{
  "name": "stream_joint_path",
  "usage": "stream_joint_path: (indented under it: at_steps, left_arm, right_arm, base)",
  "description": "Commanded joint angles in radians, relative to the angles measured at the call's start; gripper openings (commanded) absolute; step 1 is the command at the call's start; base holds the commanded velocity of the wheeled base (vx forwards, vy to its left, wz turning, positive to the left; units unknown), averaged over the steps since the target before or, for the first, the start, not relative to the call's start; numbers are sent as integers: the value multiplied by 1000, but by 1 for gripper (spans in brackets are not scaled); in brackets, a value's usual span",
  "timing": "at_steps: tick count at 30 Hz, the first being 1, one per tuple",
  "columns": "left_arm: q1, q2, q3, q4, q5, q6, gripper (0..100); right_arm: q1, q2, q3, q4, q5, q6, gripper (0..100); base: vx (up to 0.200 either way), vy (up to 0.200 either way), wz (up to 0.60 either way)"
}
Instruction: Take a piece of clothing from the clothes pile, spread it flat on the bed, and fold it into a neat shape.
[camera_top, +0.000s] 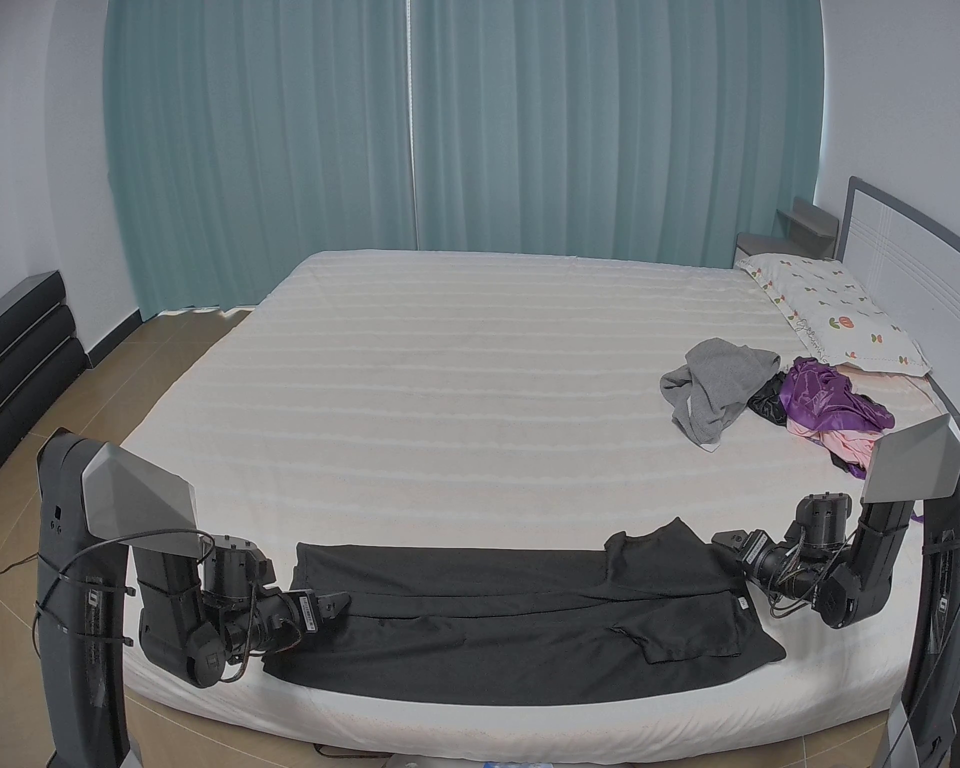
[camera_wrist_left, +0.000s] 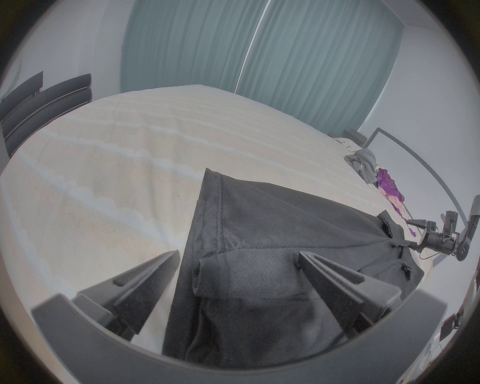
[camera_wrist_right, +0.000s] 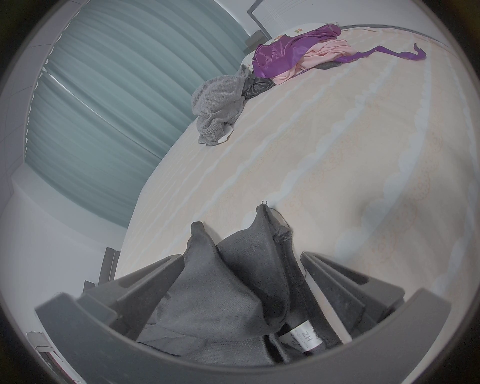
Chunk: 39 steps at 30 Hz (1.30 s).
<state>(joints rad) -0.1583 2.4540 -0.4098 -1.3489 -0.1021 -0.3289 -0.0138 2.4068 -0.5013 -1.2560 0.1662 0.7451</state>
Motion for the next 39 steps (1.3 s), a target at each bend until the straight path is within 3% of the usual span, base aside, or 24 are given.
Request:
stream_joint_path:
  at_steps: [1,2,15,31,39]
  left_arm:
    - [-12,20,16,-12,1,-1,100]
    - [-12,20,16,-15,1,-1,0]
    - [8,-15,19,-33,56,-12,0]
    - [102,-109,17,-27,55,-18,0]
    - [148,-201,14,47,38,-16,0]
  right_arm:
    - [0,2,0,0,-1,0,100]
    - [0,3,0,0,-1,0,100]
    - [0,3,0,0,-1,-1,100]
    - [0,3,1,0,-1,-1,100]
    - [0,3,1,0,1,-1,100]
  base:
    - [0,0,0]
    - [0,0,0]
    - [0,0,0]
    - [0,0,0]
    - [0,0,0]
